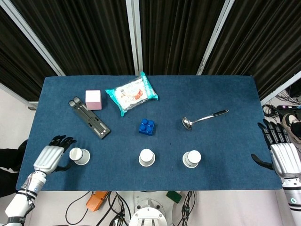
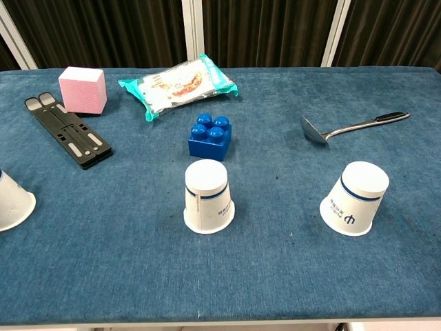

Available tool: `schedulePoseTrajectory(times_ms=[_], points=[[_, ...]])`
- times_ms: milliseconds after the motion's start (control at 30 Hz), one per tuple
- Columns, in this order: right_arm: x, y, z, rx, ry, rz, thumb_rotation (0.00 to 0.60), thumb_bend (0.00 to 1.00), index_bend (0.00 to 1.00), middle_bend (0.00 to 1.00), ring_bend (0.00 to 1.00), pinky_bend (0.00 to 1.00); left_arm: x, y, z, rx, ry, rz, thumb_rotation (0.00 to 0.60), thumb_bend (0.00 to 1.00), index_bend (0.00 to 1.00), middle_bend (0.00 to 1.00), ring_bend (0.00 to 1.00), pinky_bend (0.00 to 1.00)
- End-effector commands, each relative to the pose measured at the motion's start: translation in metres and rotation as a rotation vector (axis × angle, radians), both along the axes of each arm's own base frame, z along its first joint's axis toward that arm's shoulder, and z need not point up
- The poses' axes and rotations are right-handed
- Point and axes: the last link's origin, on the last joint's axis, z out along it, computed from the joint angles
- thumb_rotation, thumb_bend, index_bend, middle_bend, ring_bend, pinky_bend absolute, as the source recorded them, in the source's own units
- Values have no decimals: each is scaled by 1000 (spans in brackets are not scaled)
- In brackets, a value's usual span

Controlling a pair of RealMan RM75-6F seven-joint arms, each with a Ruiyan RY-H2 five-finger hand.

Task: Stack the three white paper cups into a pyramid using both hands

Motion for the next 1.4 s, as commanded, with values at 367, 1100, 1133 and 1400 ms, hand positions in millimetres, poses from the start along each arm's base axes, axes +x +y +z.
schedulePoseTrajectory(times_ms=[367, 1100, 1133, 1400], points=[[-3, -2, -2, 7, -4, -12, 600, 313, 0, 0, 0, 0, -1, 4, -10, -25, 17, -3, 600, 339, 249, 106, 43, 15], [-6, -3, -4, 14, -4, -19, 600, 312, 0, 0, 0, 0, 79, 29, -34, -81, -97, -248, 600, 376, 391, 161, 79, 15], [-6, -3, -3, 14, -4, -21, 600, 312, 0, 0, 0, 0, 85, 30, -37, -89, -96, -267, 600, 375, 391, 161, 79, 15], [-10, -2, -3, 15, -5, -33, 600, 313, 0, 0, 0, 0, 135, 42, -67, -160, -78, -393, 600, 376, 391, 161, 79, 15]])
